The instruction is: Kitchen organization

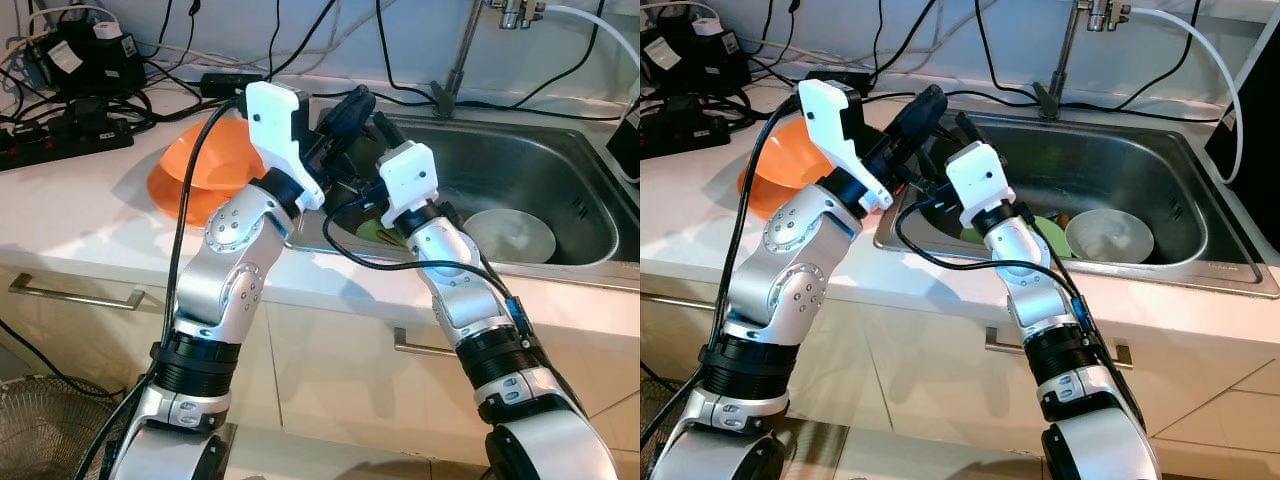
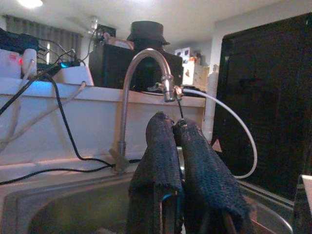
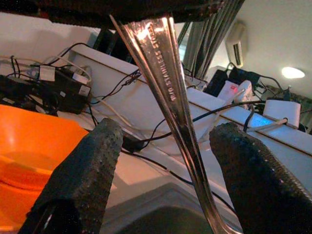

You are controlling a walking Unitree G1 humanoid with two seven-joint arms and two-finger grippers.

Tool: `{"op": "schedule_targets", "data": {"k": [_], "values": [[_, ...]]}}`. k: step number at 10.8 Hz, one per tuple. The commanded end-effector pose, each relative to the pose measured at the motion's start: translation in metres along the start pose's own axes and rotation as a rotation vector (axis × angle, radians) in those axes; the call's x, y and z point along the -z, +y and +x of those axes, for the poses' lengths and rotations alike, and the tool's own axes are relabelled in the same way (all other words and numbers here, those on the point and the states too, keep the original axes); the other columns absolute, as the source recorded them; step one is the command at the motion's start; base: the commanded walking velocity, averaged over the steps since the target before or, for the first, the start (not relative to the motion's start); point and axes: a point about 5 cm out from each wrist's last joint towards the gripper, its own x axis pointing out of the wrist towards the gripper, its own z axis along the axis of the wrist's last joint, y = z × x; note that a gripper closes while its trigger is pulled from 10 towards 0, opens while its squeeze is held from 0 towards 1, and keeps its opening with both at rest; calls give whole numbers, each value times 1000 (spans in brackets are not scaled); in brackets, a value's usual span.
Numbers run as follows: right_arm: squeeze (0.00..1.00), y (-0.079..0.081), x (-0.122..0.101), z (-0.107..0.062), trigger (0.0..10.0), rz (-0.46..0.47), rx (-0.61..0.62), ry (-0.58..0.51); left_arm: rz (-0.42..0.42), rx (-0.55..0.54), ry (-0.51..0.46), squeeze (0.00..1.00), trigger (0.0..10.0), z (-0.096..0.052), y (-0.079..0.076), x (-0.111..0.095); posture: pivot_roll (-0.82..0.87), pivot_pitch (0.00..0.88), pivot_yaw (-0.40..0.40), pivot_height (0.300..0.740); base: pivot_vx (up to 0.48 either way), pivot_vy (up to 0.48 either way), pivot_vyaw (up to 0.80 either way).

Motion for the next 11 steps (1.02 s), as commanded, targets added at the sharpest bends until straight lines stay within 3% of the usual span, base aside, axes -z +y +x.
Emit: {"op": "schedule_targets", "data": {"k": [1, 2, 3, 11], "values": [[0, -4, 0, -1, 9804, 7, 10, 4, 3, 26, -3, 0, 10000, -1, -5, -1, 215, 39, 7, 740, 0, 0, 0], [0, -5, 0, -1, 8706, 7, 14, 9, 5, 26, 0, 0, 10000, -1, -5, -1, 215, 39, 6, 740, 0, 0, 0], [0, -8, 2, -1, 0, -2, 32, 23, 8, 24, 4, 0, 10000, -1, -4, -1, 215, 38, 6, 740, 0, 0, 0], [0, -9, 8, -3, 0, -8, 42, 49, 17, 17, 7, 0, 10000, 0, -3, -1, 217, 38, 5, 740, 0, 0, 0]]}}
